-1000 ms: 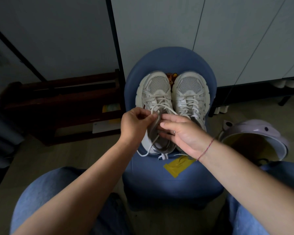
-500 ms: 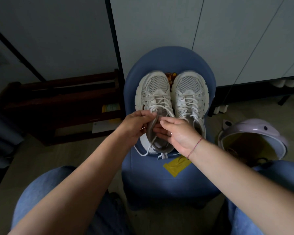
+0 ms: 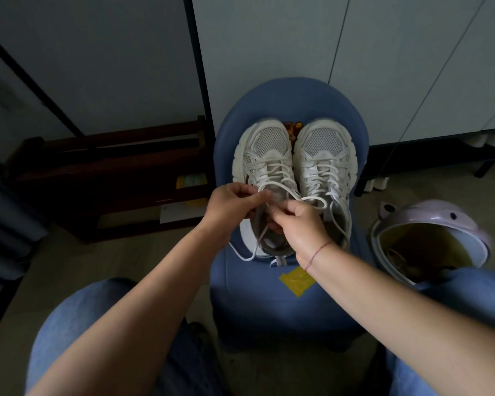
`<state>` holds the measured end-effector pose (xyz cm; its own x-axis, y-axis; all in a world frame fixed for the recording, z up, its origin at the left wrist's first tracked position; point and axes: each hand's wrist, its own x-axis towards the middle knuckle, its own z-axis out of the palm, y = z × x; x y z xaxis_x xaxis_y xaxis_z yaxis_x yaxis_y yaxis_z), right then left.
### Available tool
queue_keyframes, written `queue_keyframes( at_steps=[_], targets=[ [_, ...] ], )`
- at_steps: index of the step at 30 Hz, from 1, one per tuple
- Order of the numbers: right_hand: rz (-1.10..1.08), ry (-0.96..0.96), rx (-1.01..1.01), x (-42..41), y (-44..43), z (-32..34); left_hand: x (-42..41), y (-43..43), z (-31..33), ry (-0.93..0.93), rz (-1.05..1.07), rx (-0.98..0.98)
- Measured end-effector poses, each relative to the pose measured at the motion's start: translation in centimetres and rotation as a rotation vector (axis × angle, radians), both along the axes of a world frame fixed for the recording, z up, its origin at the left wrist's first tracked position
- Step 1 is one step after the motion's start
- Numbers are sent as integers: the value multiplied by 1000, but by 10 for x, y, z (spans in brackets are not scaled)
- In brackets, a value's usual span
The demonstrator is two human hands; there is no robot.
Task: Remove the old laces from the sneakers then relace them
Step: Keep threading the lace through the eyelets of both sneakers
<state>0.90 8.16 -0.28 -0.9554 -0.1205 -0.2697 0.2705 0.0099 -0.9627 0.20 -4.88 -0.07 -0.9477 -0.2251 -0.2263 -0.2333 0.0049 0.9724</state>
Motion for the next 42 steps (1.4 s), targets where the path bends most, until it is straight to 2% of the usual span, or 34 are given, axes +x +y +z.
queue_keyframes(
  at_steps=[4,9,11,17,22,25,28,32,34,36,40,42],
  targets=[
    [152,234,333,17,23,5,2,-4,0,37,52,30],
    [501,318,616,35,40,7,-1,-8,-1,23,53,44],
    [488,293,568,29,38,9,-2,-7,-2,24,53,52],
    [208,200,289,4,17,6,-2,-6,-2,17,36,87],
    [158,174,269,-4,1,6,-1,-7,-2,18,35,93],
    [286,145,279,6,7,6,0,-7,-3,29,28,89],
    [489,99,405,22,21,0,-1,-8,-3,26,29,98],
    [883,11,615,37,38,4,-1,-7,-2,26,26,104],
    [964,-16,614,35,41,10,-1,-7,-3,32,28,103],
    [851,-2,546,27,39,14,-1,-7,-3,30,37,103],
    [393,90,352,9,24,11,-1,-5,-1,24,45,104],
    [286,100,289,5,16,8,0,-5,-1,22,44,103]
  ],
)
